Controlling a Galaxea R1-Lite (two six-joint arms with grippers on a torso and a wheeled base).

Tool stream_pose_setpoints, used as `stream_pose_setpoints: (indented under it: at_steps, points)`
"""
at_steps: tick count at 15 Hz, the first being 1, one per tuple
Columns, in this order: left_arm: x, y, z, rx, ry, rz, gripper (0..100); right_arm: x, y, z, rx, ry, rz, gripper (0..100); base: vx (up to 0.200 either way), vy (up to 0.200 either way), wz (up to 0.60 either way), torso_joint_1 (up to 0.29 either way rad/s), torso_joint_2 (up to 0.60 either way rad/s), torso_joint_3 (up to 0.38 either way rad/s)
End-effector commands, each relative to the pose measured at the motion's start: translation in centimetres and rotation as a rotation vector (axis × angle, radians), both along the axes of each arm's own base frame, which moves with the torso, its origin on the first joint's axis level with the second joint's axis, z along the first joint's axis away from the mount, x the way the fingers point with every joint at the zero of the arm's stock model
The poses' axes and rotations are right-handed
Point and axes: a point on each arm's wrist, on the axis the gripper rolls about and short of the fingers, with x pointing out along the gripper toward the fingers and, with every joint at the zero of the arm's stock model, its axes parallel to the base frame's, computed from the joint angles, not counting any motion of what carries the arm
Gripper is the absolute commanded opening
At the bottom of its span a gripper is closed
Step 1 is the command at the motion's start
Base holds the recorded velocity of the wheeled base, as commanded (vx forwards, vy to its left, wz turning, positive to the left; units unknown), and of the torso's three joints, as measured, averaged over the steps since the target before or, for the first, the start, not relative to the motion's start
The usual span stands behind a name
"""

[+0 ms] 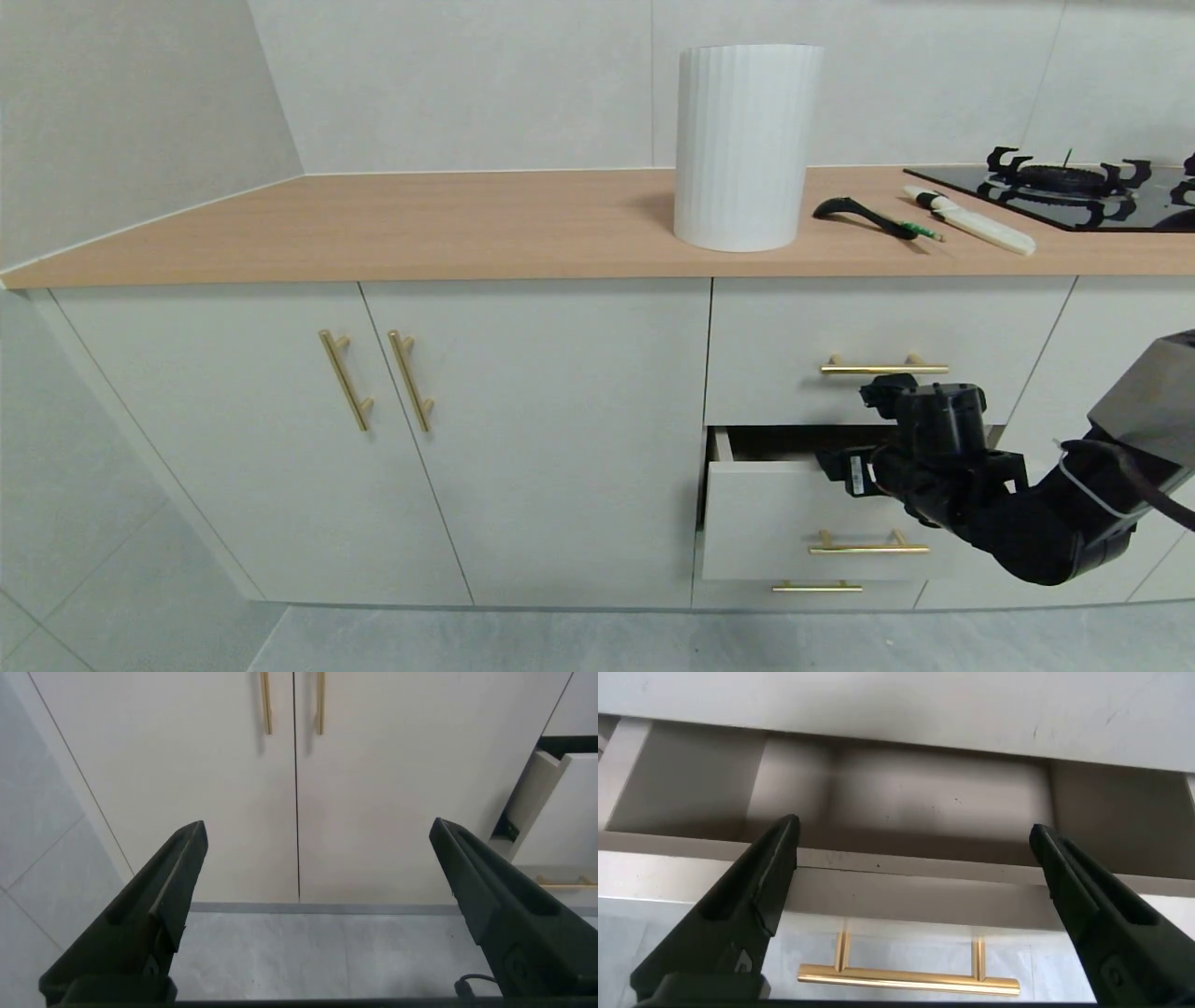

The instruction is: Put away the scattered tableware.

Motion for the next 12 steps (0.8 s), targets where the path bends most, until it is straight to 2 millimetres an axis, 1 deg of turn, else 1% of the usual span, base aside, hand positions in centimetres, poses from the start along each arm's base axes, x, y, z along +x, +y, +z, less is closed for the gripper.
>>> stream_pose_setpoints:
  at_steps: [1,2,5,8,12]
  points:
    - [0.0,0.0,0.0,0.0,-0.001,0.0,100,-0.2,0.0,0.3,-0.005,0.009,0.002,100,0.0,0.0,0.0,0.0,0.0,0.0]
    - [0.0,0.0,0.0,0.0,-0.001,0.0,100,-0.2,0.0,0.4,-0.006,0.01,0.002,100,0.0,0.0,0.0,0.0,0.0,0.0]
    - [0.0,0.0,0.0,0.0,0.001,0.0,100,-1.2,-0.3,1.4,-0.021,0.078,0.01,100,0.0,0.0,0.0,0.0,0.0,0.0]
    - [0.0,0.0,0.0,0.0,-0.001,0.0,100,-2.1,-0.4,2.6,-0.035,0.133,0.018,100,0.0,0.0,0.0,0.0,0.0,0.0]
    - [0.0,0.0,0.0,0.0,-0.001,0.0,100,-3.9,0.3,3.7,-0.071,0.237,0.056,100,0.0,0.0,0.0,0.0,0.0,0.0]
